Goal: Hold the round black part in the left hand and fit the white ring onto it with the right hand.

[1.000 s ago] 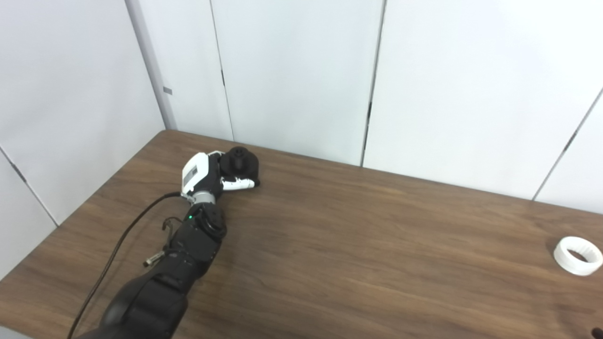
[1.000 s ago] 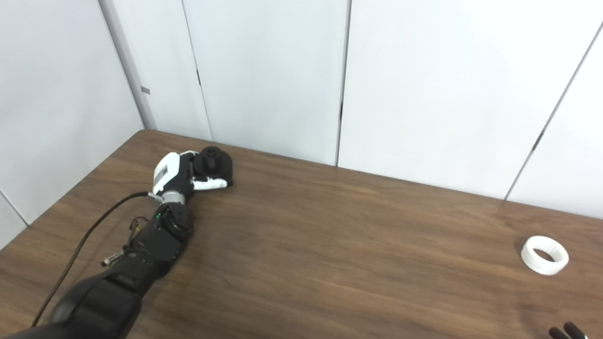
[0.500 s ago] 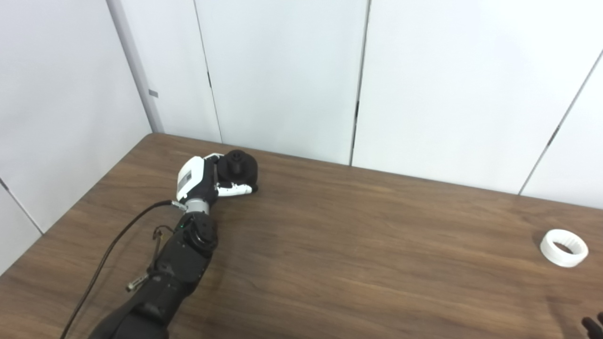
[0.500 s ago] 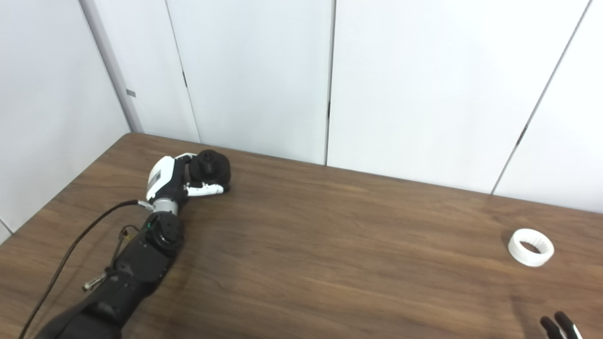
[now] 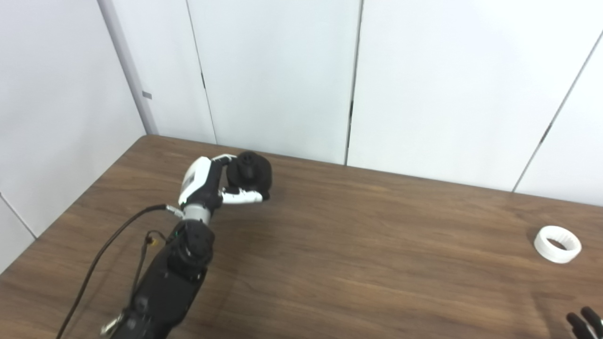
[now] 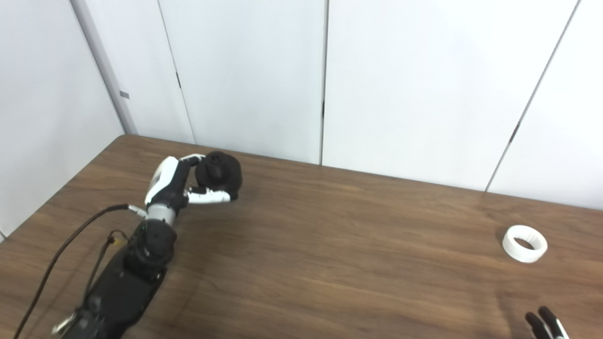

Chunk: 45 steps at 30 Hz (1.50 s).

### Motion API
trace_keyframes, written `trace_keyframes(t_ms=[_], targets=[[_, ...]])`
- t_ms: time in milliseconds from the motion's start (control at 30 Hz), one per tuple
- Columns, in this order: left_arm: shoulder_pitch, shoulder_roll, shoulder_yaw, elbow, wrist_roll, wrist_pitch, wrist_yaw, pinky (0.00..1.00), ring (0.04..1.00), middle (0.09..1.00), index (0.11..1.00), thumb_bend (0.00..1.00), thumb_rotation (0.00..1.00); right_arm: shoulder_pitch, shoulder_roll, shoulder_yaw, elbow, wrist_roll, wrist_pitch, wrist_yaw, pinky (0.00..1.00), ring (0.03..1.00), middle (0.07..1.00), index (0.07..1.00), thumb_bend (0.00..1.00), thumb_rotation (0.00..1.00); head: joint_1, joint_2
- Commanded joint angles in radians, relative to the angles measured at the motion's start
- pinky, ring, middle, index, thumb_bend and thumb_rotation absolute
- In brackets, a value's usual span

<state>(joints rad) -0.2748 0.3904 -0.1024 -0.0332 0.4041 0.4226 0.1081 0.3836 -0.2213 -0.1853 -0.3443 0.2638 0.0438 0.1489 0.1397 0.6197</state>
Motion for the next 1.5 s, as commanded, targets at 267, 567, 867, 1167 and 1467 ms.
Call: trace_keyframes(t_ms=[267,567,867,1167,1467], targets=[[0.105,-0.055,-0.052,-0.302,0.061,0.002,-0.108,1.0,0.954,0.849,0.485,0.52,0.05,0.011,0.033,0.014,-0.104,-0.03,0.048,-0.034,1.0,0.999,0.958,0.924,0.63,0.95,-0.046,0.035],[0.221,-0.099,-0.123,-0.408,0.138,-0.065,-0.141,1.0,0.965,0.859,0.483,0.52,0.06,0.008,0.052,0.028,-0.133,-0.06,0.057,-0.044,1.0,1.0,0.974,0.923,0.64,0.93,-0.155,0.102],[0.32,-0.115,-0.166,-0.437,0.188,-0.184,-0.157,1.0,0.973,0.855,0.483,0.52,0.06,-0.008,0.081,0.045,-0.144,-0.077,0.081,-0.057,1.0,1.0,0.979,0.903,0.67,0.89,-0.266,0.145],[0.394,-0.165,-0.218,-0.407,0.236,-0.301,-0.146,1.0,0.954,0.838,0.484,0.52,0.06,-0.021,0.087,0.057,-0.164,-0.081,0.111,-0.068,1.0,1.0,0.985,0.914,0.69,0.89,-0.271,0.192],[0.444,-0.248,-0.267,-0.357,0.286,-0.338,-0.134,1.0,0.945,0.831,0.485,0.52,0.06,-0.031,0.065,0.04,-0.185,-0.075,0.14,-0.078,1.0,1.0,0.966,0.904,0.69,0.9,-0.212,0.223]])
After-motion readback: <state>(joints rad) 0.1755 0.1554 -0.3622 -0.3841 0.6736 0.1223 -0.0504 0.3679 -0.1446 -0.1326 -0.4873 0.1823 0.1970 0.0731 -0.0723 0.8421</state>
